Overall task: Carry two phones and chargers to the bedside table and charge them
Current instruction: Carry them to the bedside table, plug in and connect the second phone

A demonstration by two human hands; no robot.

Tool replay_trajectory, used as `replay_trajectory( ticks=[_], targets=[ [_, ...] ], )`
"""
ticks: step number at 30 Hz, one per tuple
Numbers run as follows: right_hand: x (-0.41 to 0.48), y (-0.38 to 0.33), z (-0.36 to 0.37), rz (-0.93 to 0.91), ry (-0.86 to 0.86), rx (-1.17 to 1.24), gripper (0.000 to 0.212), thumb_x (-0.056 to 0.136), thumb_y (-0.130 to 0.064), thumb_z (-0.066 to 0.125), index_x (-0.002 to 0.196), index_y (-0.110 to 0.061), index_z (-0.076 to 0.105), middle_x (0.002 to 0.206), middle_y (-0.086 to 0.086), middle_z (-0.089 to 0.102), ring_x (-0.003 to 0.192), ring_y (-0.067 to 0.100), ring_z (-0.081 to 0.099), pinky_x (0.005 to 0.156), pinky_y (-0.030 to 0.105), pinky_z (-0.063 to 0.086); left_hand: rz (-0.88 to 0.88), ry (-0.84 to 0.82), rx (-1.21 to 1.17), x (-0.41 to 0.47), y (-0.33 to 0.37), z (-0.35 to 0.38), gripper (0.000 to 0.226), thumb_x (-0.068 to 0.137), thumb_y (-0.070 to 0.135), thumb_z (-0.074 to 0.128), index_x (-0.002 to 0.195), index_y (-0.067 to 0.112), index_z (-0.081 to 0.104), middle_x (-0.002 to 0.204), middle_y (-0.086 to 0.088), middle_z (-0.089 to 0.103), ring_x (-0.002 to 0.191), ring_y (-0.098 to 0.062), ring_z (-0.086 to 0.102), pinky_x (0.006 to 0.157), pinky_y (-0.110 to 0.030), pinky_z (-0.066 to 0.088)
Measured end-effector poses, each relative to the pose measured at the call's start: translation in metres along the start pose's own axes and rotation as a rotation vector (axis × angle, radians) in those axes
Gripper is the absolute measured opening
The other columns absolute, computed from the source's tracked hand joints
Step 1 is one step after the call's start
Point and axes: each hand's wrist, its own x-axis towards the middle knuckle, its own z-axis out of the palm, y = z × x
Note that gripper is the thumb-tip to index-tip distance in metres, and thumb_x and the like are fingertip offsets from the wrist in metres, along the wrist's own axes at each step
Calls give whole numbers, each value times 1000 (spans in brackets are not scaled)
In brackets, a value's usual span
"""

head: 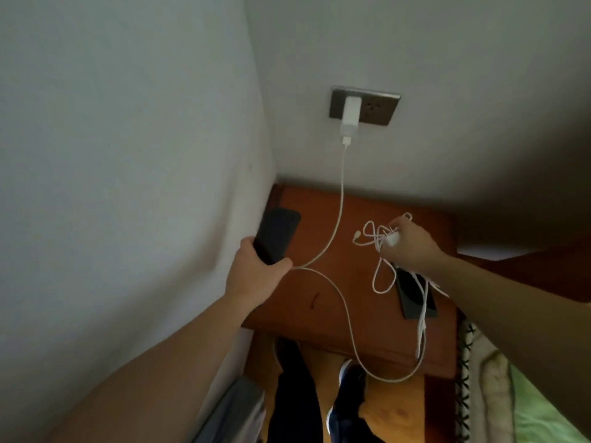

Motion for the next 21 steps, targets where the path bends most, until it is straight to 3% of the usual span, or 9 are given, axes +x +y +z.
replay_trajectory(
  ticks=[5, 9, 13, 15, 17, 21],
  targets=[
    [14, 1, 26, 7, 69, -2, 46, 82, -17, 72, 116, -7, 43, 100, 10, 54, 81, 25, 57, 60, 32, 45, -36, -38, 1, 10, -14, 8, 54, 56, 51, 70, 99, 34, 42, 88, 5, 60, 66, -9, 63, 44, -20, 43],
    [18, 7, 26, -23, 138, -14, 43, 83, -26, 73, 115, -5, 54, 106, 12, 56, 88, 26, 56, 67, 33, 46, -34, -56, 13, 14, -13, 7, 59, 59, 47, 71, 107, 29, 43, 89, 4, 59, 69, -11, 63, 47, -21, 44],
    [24, 12, 19, -47, 166, -15, 36, 82, -28, 74, 107, -3, 65, 107, 19, 61, 91, 32, 59, 73, 37, 48, -27, -31, 2, 14, -12, 9, 52, 66, 39, 74, 107, 29, 43, 89, 4, 59, 69, -9, 61, 39, -11, 40],
    [25, 15, 18, -43, 161, 0, 34, 81, -28, 75, 103, -4, 66, 101, 16, 64, 86, 29, 60, 68, 36, 50, -18, -20, 2, 12, -13, 11, 51, 67, 37, 75, 105, 29, 43, 89, 4, 59, 70, -9, 61, 41, -12, 41],
    [25, 20, 17, -41, 144, 14, 31, 82, -28, 75, 101, -5, 65, 95, 10, 64, 79, 24, 59, 56, 26, 43, -8, -20, -1, 10, -16, 15, 51, 67, 37, 75, 106, 29, 43, 90, 4, 59, 72, -10, 61, 47, -17, 44],
    [25, 27, 14, -28, 97, -12, 29, 85, -31, 72, 101, -9, 61, 90, 5, 61, 70, 14, 56, 51, 19, 38, -23, -19, -17, 2, -23, 23, 54, 62, 41, 74, 106, 29, 44, 91, 4, 59, 74, -12, 62, 51, -23, 47]
  ],
)
